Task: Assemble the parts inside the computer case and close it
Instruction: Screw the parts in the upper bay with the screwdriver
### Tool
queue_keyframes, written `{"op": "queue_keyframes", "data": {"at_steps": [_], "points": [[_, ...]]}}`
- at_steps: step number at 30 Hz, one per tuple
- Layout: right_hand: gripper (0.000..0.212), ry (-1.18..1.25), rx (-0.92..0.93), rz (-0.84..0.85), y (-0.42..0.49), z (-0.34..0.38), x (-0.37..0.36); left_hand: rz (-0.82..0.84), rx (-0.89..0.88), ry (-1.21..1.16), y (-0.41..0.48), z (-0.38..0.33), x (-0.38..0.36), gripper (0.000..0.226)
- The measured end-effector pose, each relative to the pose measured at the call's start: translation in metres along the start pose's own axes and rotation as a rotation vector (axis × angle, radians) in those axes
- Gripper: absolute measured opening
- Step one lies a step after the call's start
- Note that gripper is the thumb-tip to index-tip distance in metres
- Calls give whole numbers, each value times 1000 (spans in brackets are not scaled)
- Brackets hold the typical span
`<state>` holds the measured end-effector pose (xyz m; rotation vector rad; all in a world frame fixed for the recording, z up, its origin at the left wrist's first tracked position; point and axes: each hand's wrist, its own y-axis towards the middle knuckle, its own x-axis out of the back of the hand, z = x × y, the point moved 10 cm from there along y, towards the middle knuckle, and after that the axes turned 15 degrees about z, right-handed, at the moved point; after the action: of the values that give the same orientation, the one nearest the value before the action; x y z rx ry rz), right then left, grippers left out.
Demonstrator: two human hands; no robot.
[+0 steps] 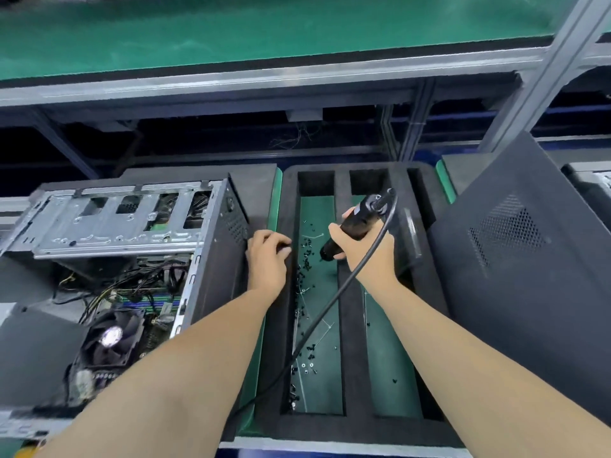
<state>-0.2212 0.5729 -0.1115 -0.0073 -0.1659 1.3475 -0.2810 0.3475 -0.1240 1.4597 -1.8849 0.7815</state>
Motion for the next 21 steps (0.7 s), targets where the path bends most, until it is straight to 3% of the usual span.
{"op": "queue_keyframes", "data": {"at_steps": [9,18,21], "points": [[34,40,-13,27,28,-26,-24,-98,-19,58,-5,7,-5,14],[33,-140,-43,62,49,-44,-44,-135,45,68,-1,17,-11,20],[36,-90,-26,71,52,-46,-47,-142,29,63,-1,17,-11,19]]}}
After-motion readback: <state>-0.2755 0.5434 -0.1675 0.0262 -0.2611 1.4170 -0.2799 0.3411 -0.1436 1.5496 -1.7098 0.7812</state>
